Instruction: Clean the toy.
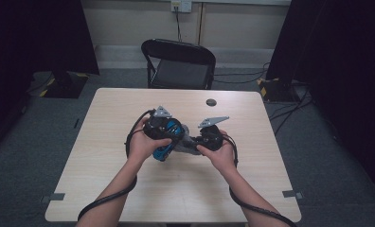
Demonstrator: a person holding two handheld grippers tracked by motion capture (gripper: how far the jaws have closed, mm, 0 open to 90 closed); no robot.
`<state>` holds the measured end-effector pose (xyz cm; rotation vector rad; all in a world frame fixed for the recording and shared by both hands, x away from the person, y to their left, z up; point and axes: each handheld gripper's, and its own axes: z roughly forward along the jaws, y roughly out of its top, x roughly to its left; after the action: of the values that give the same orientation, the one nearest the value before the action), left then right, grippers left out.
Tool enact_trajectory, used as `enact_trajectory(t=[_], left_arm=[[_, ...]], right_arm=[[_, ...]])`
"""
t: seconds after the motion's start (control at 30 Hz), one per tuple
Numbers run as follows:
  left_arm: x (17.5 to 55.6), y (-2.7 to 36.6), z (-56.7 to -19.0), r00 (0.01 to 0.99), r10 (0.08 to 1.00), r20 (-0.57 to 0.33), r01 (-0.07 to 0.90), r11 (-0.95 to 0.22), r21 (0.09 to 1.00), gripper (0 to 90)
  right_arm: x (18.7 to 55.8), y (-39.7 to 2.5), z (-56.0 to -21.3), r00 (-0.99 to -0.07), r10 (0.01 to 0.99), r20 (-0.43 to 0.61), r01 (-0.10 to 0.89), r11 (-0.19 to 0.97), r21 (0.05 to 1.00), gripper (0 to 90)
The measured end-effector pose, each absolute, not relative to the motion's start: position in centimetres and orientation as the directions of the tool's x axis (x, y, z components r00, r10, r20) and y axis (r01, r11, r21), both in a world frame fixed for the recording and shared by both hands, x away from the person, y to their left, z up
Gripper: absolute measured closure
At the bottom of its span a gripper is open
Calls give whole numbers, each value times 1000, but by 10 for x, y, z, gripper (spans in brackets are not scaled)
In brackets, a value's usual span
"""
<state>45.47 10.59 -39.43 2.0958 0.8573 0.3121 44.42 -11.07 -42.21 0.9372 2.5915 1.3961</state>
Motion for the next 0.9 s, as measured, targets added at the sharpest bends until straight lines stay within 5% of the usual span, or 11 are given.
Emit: enact_trajectory(t=[0.9], left_arm=[[464, 99, -381, 732, 677, -78, 459, -404, 791, 255]], right_arm=[[430, -83, -442, -859, 457, 231, 456, 480, 749, 749]])
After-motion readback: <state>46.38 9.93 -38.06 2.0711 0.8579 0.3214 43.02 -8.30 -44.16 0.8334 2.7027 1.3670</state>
